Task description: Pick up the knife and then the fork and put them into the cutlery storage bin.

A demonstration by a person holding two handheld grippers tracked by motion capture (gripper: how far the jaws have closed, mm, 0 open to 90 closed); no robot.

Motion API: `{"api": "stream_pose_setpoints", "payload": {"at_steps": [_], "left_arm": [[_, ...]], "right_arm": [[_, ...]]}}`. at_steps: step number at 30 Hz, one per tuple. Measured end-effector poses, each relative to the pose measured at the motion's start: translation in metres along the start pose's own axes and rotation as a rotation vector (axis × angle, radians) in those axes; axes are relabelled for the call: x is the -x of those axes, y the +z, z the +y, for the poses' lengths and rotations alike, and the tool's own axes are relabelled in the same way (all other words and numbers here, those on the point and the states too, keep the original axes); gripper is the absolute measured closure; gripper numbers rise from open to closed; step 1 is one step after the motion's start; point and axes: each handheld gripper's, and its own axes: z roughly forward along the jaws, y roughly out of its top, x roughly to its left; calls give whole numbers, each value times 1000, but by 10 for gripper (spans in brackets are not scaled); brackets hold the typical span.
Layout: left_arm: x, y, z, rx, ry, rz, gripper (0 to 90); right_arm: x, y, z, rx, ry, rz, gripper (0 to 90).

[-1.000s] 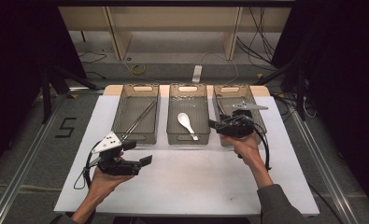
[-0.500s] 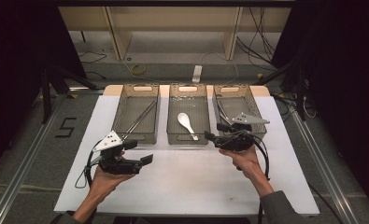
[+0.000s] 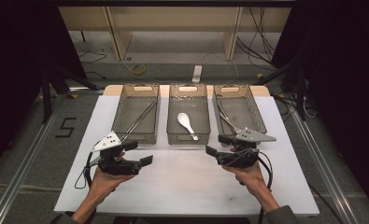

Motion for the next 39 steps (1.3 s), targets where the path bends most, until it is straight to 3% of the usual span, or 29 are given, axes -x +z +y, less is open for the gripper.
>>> {"api": "stream_pose_setpoints", "payload": {"at_steps": [18,25,29,39], "left_arm": [[2,-1,-4,-8,-5,-30,111],[4,-1,-6,-14,-5,-32,108],[4,1,-6,-22,-5,-34,108],[4,0,-6,-8,1,-26,107]], "right_arm": [[-7,-33,-33,21,-33,-40,263],[-5,-47,-41,37,-12,-69,257],[-4,-48,-42,36,3,-63,257],[-6,-44,-43,20,-11,-67,255]]}}
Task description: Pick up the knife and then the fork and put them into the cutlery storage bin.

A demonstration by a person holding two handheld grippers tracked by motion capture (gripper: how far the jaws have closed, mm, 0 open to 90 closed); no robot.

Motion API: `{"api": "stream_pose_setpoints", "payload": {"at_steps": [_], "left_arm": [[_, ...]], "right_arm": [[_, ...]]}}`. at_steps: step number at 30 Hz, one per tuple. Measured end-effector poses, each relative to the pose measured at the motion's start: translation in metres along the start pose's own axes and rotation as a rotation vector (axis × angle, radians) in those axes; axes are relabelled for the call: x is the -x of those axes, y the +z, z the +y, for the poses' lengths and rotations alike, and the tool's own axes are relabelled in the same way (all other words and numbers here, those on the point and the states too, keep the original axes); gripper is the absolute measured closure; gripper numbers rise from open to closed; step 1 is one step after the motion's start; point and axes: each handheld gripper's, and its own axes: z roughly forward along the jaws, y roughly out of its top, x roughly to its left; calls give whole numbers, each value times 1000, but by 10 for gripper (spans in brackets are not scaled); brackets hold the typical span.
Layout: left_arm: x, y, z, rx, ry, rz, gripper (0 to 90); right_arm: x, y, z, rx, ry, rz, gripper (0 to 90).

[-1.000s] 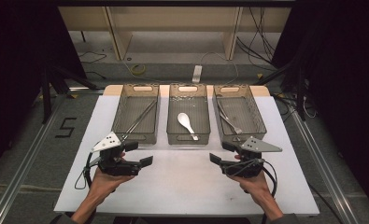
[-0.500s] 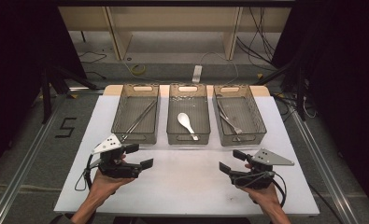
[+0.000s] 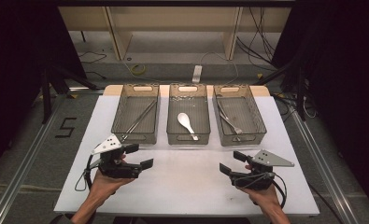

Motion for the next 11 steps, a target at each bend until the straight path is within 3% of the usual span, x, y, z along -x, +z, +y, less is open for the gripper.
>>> {"api": "stream_pose_setpoints", "payload": {"at_steps": [11], "left_arm": [[-1,1,0,-9,8,0,108]], "right_arm": [[-2,1,0,-7,-11,3,255]]}}
